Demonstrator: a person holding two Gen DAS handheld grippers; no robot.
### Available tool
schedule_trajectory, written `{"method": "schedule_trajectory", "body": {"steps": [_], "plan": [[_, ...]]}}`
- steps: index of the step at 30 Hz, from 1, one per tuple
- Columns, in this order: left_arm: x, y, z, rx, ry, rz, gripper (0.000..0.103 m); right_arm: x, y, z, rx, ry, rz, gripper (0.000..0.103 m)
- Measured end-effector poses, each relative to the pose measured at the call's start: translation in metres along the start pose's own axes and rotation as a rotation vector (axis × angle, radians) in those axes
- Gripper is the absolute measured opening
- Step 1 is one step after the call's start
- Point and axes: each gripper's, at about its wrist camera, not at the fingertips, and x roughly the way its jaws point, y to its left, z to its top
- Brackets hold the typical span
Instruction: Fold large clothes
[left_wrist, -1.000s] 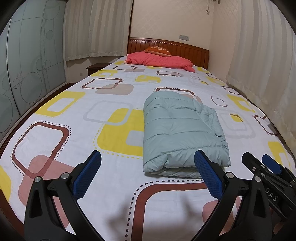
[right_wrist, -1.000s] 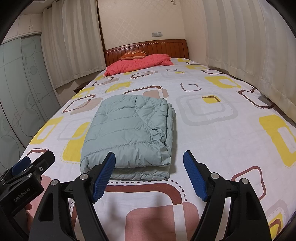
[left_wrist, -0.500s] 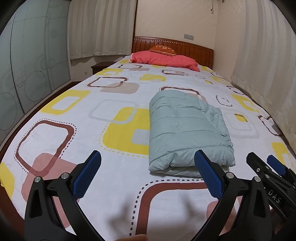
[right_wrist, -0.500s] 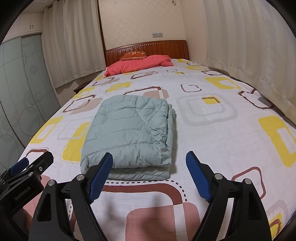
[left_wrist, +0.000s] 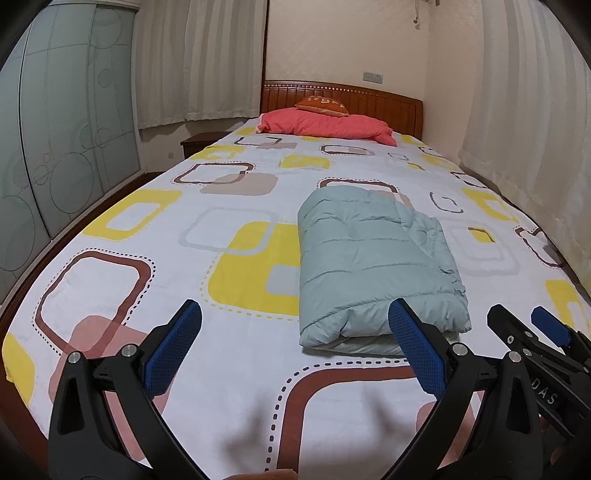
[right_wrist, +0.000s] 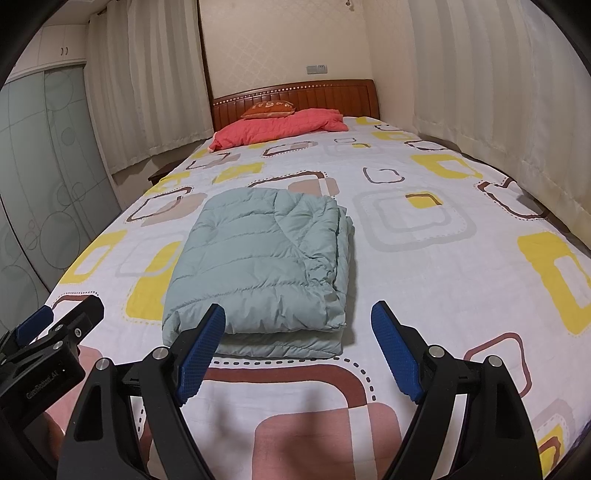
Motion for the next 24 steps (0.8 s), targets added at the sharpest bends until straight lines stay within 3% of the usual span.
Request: {"method": "schedule_trajectory", "body": {"steps": [24], "plan": [[0.024, 0.005, 0.006, 0.011, 0.001, 0.015, 0.101, 0.017, -0.008, -0.004, 0.010, 0.028, -0.001, 0.080]]}}
